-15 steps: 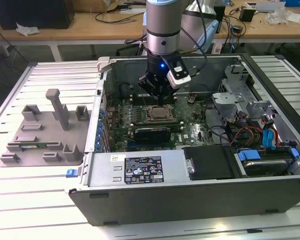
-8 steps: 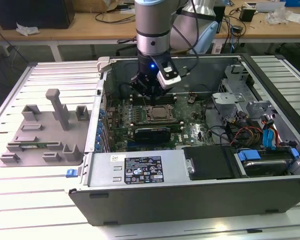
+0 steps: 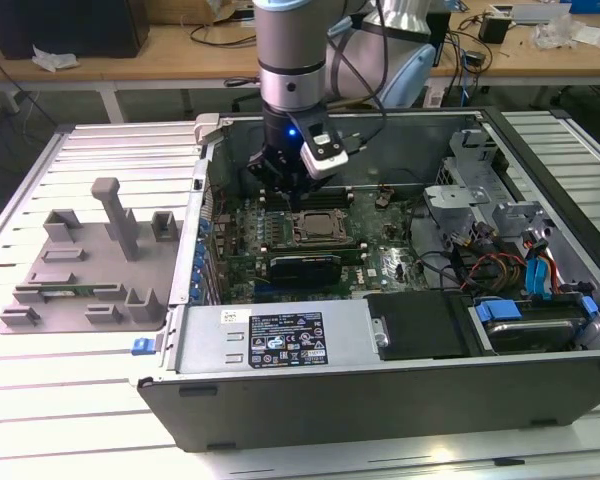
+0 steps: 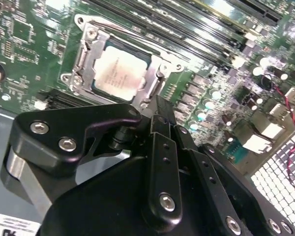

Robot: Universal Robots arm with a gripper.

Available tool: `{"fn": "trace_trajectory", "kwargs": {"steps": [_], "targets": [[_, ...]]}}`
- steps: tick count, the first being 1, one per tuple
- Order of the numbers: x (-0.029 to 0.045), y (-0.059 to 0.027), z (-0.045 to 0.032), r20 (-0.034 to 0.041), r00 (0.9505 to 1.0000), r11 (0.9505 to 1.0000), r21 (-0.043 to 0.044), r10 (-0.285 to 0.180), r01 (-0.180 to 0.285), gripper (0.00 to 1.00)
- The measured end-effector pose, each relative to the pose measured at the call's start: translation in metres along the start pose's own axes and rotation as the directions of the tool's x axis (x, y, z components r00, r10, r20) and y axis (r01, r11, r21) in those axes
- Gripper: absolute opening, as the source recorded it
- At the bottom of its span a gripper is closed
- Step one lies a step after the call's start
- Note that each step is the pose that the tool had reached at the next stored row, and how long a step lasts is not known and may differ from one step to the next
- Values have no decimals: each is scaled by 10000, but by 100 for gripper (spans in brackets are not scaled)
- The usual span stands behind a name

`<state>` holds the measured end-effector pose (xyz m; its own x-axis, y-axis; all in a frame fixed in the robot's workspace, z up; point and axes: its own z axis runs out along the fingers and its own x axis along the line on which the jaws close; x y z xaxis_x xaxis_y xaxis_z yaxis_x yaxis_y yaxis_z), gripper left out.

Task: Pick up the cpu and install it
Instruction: 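Install the first cpu locking lever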

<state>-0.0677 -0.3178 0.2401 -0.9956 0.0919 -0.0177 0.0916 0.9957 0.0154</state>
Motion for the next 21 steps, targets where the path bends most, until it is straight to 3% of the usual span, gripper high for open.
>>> {"fn": "trace_trajectory", "kwargs": {"steps": [4, 6, 11, 16, 21], "targets": [[98, -8, -2, 7, 10000, 10000, -1, -1, 1, 11], [98, -9, -28, 6, 10000, 10000, 1, -2, 2, 11], [95, -6, -196, 7, 10000, 10000, -1, 0, 0, 11], [111, -8, -206, 6, 10000, 10000, 1, 0, 0, 11], [235, -19, -207, 8, 10000, 10000, -4, 0, 0, 11]]}}
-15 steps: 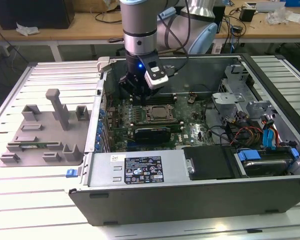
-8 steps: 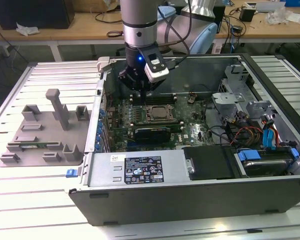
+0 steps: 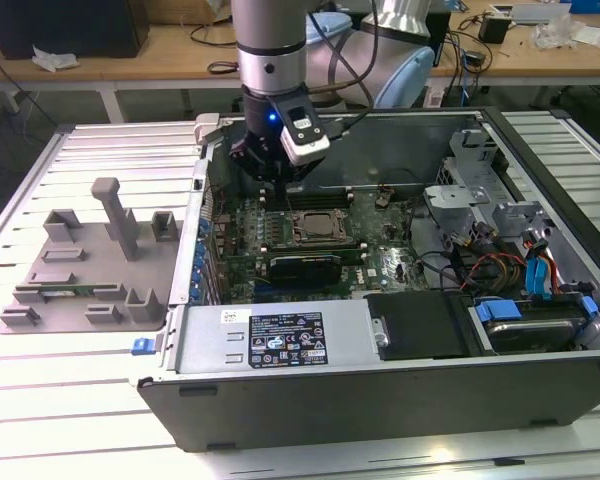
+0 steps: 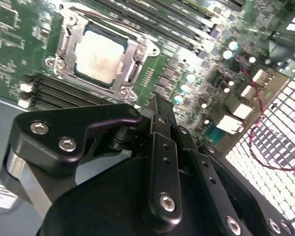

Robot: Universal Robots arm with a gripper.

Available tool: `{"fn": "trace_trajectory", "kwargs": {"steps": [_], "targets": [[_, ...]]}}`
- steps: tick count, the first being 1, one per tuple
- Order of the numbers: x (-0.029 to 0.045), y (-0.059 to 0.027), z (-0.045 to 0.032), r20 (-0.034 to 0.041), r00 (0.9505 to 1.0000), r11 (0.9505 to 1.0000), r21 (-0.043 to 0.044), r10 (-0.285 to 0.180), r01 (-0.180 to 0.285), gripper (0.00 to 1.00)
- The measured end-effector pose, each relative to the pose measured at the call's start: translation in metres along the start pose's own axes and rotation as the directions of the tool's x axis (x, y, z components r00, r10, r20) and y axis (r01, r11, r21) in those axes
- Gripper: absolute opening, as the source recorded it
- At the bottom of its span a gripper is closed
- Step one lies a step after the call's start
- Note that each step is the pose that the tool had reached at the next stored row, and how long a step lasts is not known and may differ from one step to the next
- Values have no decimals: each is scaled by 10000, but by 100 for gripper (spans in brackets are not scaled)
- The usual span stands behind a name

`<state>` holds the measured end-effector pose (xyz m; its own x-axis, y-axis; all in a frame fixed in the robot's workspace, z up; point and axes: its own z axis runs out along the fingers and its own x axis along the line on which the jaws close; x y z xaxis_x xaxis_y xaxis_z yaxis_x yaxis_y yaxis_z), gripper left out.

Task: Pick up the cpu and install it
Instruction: 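Install the first cpu locking lever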

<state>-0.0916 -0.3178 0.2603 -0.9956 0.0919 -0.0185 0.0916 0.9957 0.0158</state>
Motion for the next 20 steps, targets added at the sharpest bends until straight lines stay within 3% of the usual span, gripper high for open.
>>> {"fn": "trace_trajectory", "kwargs": {"steps": [1, 2, 3, 4, 5, 6, 7, 8, 9, 13, 14, 17, 20], "targets": [[33, -3, 0, -1, 10000, 10000, -4, 0, 0, 11], [54, -5, 0, -9, 10000, 10000, -75, 0, 0, 11], [64, -6, 0, -57, 10000, 9982, -598, 10, -14, 11], [67, -6, 0, -83, 10000, 9960, -890, 14, -22, 11], [69, -6, 0, -100, 9999, 9944, -1057, 15, -26, 11], [71, -7, -1, -130, 9999, 9904, -1379, 18, -36, 11], [71, -7, -1, -154, 9999, 9867, -1626, 20, -44, 11], [71, -7, 0, -169, 9999, 9836, -1803, 20, -50, 11], [71, -7, 0, -181, 9998, 9813, -1923, 20, -55, 11], [42, -4, 15, -202, 9998, 9806, -1960, 20, -60, 11], [-11, 1, 25, -239, 9997, 9806, -1959, 23, -70, 11], [-332, 30, 50, -325, 9995, 9808, -1950, 22, -85, 11], [-423, 37, 55, -343, 9994, 9810, -1940, 22, -88, 11]]}}
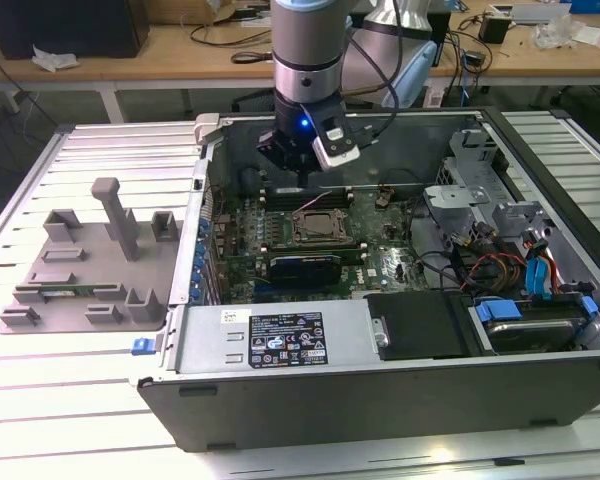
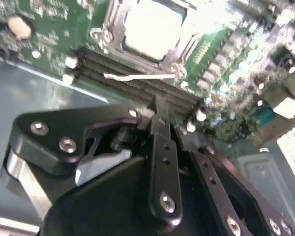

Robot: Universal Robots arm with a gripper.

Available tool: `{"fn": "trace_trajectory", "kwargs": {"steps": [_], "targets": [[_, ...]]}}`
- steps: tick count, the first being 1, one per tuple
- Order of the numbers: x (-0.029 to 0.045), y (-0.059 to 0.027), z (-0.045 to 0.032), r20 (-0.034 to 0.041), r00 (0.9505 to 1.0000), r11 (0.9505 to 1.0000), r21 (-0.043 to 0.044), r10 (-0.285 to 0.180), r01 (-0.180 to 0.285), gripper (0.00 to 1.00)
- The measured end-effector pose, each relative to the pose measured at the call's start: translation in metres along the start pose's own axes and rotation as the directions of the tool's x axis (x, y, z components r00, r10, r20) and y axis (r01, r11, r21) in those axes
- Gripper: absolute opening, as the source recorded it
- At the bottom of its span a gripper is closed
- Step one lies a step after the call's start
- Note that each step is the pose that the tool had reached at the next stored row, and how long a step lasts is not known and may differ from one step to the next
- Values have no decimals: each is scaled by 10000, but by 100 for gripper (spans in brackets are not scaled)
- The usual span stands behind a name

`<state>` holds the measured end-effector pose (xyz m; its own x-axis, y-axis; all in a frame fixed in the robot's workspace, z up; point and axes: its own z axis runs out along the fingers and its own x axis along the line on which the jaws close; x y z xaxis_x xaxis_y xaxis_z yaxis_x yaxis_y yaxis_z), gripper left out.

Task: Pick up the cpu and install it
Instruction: 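Install the first cpu locking lever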

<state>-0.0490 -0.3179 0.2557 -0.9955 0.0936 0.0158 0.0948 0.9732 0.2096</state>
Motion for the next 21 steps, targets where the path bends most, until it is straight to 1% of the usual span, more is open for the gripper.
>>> {"fn": "trace_trajectory", "kwargs": {"steps": [2, 3, 5, 8, 9, 10, 13, 14, 17, 19, 21], "targets": [[-1, 0, 4, 16, 10000, 10000, -3, -1, 1, 11], [-1, -4, 11, 92, 10000, 10000, -13, -18, 18, 11], [-2, -10, 16, 193, 9998, 10000, -24, -40, 41, 11], [-3, -21, 25, 365, 9993, 10000, -56, -78, 80, 11], [-5, -26, 27, 389, 9992, 9999, -90, -84, 87, 11], [-9, -31, 29, 403, 9992, 9999, -139, -83, 89, 11], [-31, -54, 43, 434, 9990, 9997, -239, -87, 97, 11], [-31, -57, 56, 436, 9990, 9997, -243, -86, 97, 11], [-32, -59, 65, 442, 9990, 9997, -245, -88, 99, 11], [-32, -67, 98, 533, 9985, 9996, -250, -107, 121, 11], [-32, -72, 116, 598, 9981, 9996, -257, -121, 137, 11]]}}
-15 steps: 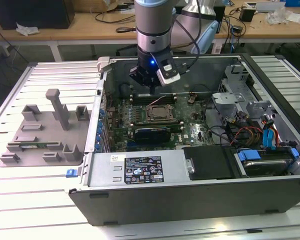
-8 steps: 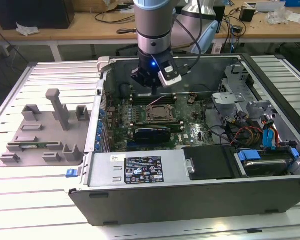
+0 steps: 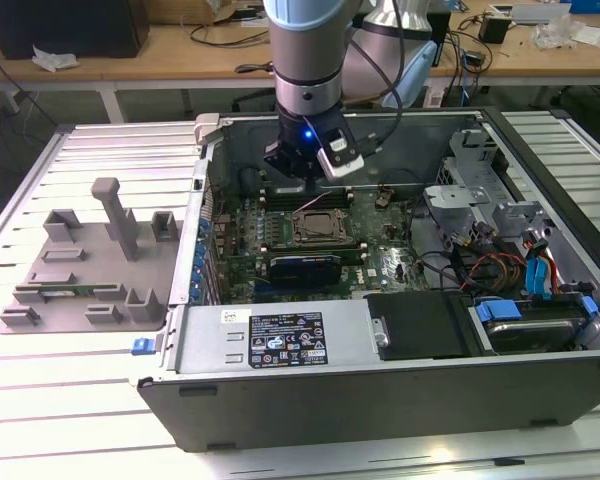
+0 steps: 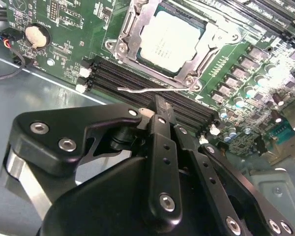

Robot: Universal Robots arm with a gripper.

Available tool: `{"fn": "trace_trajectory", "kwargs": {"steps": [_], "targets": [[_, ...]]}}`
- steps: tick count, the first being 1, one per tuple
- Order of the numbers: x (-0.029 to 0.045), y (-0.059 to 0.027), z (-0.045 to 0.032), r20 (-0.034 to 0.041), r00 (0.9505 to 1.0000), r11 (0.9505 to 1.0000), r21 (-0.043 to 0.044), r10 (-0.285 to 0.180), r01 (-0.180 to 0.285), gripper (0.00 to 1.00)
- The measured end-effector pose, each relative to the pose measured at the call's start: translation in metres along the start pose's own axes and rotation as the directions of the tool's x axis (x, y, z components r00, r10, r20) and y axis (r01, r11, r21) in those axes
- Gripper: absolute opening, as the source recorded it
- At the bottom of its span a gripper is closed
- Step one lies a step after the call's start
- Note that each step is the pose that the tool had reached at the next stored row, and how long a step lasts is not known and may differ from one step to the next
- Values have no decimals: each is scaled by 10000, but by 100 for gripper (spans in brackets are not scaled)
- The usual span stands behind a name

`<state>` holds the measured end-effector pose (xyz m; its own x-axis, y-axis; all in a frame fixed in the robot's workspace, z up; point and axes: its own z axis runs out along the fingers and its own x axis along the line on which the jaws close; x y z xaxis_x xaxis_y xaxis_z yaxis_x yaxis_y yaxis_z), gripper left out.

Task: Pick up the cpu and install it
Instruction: 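Install the first cpu locking lever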

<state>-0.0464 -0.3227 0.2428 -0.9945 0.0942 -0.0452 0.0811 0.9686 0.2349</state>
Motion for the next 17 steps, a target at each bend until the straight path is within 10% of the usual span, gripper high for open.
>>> {"fn": "trace_trajectory", "kwargs": {"steps": [8, 17], "targets": [[2, -15, 59, 302, 9995, 10000, -42, -71, 72, 11], [10, 8, 191, 335, 9994, 9998, 179, -97, 91, 11]]}}
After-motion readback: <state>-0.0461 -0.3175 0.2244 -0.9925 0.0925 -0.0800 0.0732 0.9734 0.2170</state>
